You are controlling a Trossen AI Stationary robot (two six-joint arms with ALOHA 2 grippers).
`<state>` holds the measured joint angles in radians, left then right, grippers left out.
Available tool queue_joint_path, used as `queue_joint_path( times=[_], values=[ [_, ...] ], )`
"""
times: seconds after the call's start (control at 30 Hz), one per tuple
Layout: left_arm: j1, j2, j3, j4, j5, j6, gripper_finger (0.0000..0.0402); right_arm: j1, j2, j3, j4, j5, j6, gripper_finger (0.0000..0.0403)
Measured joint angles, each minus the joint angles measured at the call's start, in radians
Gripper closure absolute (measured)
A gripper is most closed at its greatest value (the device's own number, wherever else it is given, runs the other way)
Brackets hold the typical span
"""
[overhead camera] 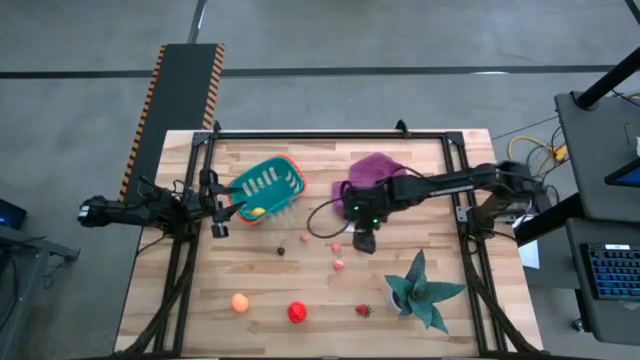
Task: Pick and placing Produce into tupperware
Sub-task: Put the red raspberry into the blue basket
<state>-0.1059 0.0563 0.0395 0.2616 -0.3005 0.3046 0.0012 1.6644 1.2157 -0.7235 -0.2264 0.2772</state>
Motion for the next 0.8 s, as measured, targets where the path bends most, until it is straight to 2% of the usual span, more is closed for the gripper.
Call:
queue_joint_path(
  times=[0.2,0.53,0.8],
  values=[
    [0.000,0.000,0.000,-0.004,0.000,-0.004,0.0251,0.027,0.048,0.035,-0.065,0.159,0.034,0.0177],
    [0.000,0.000,0.000,-0.010,0.000,-0.005,0.0251,0.059,0.049,0.017,-0.054,0.218,0.158,0.0179],
    [0.000,0.000,0.000,-0.008,0.000,-0.002,0.0251,0.060,0.054,0.010,-0.086,0.258,0.383,0.0179]
  ],
)
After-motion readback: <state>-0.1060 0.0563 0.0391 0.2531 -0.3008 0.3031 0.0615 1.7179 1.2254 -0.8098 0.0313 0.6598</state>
